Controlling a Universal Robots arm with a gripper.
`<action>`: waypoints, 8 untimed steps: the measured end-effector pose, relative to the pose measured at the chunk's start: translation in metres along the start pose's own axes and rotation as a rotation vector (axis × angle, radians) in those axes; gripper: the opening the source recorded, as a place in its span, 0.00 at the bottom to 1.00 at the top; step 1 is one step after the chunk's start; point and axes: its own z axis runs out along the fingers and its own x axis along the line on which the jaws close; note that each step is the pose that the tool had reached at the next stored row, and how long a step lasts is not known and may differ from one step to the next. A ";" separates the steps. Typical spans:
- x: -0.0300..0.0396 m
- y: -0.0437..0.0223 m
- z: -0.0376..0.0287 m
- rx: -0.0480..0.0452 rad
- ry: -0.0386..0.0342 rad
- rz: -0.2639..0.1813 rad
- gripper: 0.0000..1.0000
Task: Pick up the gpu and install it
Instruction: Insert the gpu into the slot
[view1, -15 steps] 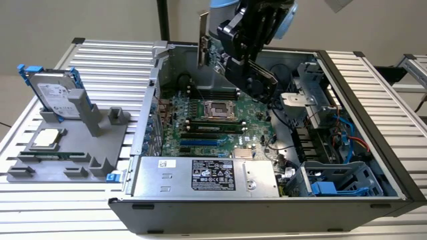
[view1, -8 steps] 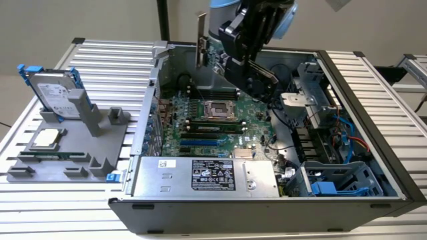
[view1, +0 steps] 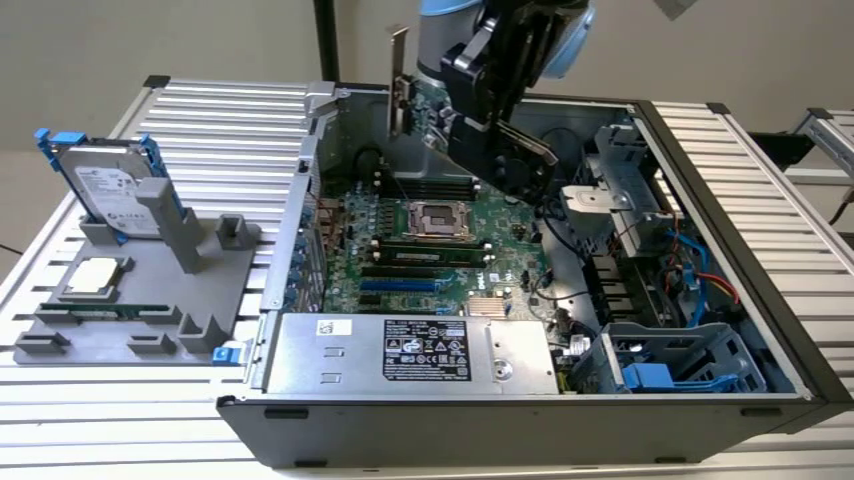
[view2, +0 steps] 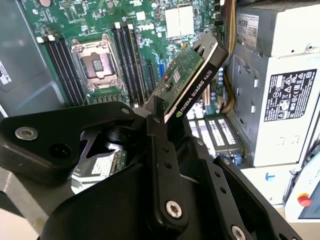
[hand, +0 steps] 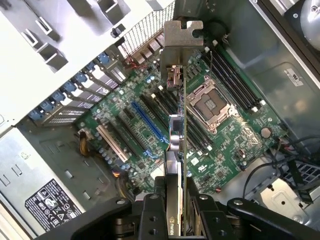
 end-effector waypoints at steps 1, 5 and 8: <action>0.0000 0.0000 0.0000 -0.0001 0.0002 -0.006 0.00; 0.0000 0.0000 0.0000 -0.0003 0.0015 -0.031 0.00; 0.0000 0.0000 0.0000 -0.0006 0.0025 -0.050 0.00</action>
